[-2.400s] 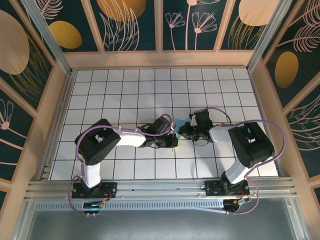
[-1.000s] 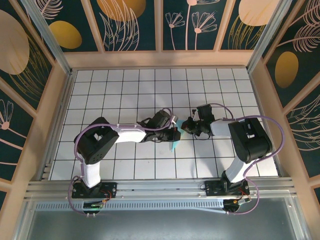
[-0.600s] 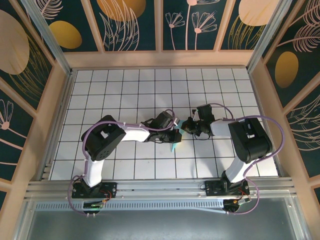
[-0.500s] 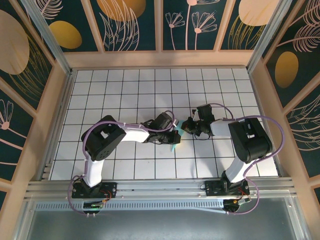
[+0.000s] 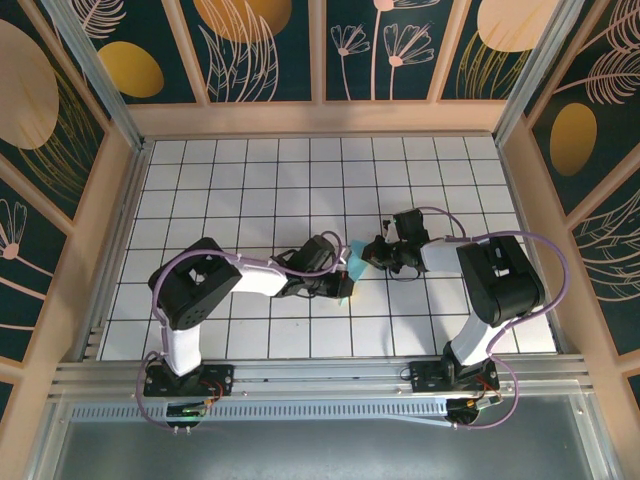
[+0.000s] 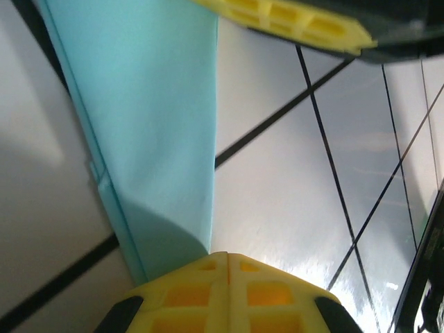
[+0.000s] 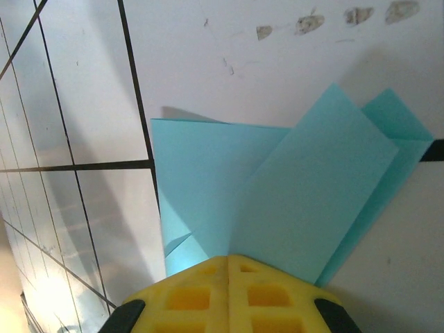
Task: Fold a paper plane with a square sheet of paper (fold left side to right side)
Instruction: Fold the wing for the fifth time at the center of the table.
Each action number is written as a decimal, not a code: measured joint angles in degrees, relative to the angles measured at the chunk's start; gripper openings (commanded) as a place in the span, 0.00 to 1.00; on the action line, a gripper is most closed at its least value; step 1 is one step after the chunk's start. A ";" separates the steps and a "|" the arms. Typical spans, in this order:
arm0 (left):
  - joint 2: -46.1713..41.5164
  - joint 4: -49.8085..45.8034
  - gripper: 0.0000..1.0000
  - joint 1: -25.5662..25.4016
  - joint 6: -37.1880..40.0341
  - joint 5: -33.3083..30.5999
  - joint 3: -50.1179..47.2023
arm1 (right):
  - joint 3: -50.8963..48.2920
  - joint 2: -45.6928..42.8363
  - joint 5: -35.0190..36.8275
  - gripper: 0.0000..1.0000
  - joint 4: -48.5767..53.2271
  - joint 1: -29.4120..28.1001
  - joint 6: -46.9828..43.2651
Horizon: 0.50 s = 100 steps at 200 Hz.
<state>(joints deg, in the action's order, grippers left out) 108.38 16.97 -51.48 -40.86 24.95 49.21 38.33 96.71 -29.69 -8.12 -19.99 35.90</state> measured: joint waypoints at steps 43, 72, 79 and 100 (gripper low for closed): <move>-3.43 1.92 0.00 -1.03 2.16 -0.83 -5.16 | 0.09 -0.04 -0.46 0.00 0.63 0.07 -0.07; -5.51 4.13 0.00 -1.53 2.73 -1.25 -8.57 | 0.31 -0.04 -0.46 0.00 1.07 0.07 -0.68; -5.97 4.50 0.00 -1.73 2.91 -1.42 -9.25 | 0.35 -0.04 -0.46 0.00 1.11 0.07 -0.87; -7.56 5.44 0.00 -2.21 3.23 -1.46 -11.56 | 0.85 -0.04 -0.42 0.00 2.03 0.09 -1.07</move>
<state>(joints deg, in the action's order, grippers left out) 100.82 22.41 -53.69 -37.63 23.49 37.65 39.18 96.66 -30.11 -6.09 -19.90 34.83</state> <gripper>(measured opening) 0.043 0.049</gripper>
